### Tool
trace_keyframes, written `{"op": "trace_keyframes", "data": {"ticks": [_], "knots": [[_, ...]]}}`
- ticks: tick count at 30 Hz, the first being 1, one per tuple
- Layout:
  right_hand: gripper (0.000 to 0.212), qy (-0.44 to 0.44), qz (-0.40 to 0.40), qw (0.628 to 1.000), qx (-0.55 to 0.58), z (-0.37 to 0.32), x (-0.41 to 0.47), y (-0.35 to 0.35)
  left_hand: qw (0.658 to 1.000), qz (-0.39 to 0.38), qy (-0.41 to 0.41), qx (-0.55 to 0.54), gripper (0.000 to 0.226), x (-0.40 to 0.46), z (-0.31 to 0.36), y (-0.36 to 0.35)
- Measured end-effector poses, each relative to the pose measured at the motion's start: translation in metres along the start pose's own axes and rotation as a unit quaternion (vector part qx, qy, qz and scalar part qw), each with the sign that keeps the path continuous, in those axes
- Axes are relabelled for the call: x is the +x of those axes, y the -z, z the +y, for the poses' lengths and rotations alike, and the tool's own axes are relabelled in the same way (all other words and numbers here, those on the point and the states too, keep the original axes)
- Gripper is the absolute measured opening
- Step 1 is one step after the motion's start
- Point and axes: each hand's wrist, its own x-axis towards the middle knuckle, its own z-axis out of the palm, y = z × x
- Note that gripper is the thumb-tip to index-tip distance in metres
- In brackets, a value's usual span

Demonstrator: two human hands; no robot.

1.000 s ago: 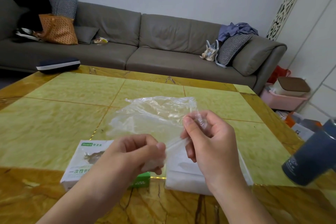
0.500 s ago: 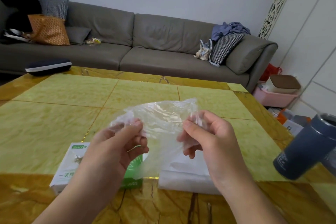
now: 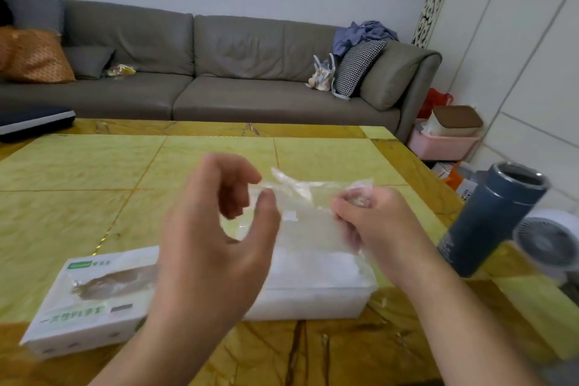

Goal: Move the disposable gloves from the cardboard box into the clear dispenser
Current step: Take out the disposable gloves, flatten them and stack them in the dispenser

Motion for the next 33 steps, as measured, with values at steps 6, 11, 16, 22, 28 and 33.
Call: {"op": "trace_keyframes", "data": {"ticks": [6,11,16,22,28,33], "knots": [[0.015,-0.001,-0.064,0.987,-0.150,0.008,-0.001,-0.011,0.877,-0.338,-0.006,0.341,0.030,0.004,-0.022,-0.050],[0.010,-0.007,-0.049,0.967,-0.250,0.013,0.001,-0.005,0.797,-0.468,0.109,0.366,0.048,0.005,-0.051,-0.050],[0.018,-0.010,-0.016,0.947,-0.320,0.020,0.004,-0.004,0.780,-0.492,0.121,0.366,0.067,0.011,-0.061,-0.051],[0.023,0.016,0.048,0.871,-0.489,0.011,-0.005,-0.009,0.760,-0.525,0.123,0.363,0.068,0.015,-0.067,-0.059],[0.042,0.097,0.014,0.828,-0.552,-0.019,-0.025,-0.014,0.757,-0.531,0.125,0.360,0.055,0.017,-0.072,-0.065],[0.017,0.037,-0.158,0.845,-0.509,-0.023,-0.033,-0.025,0.753,-0.540,0.108,0.361,0.045,0.020,-0.071,-0.066]]}}
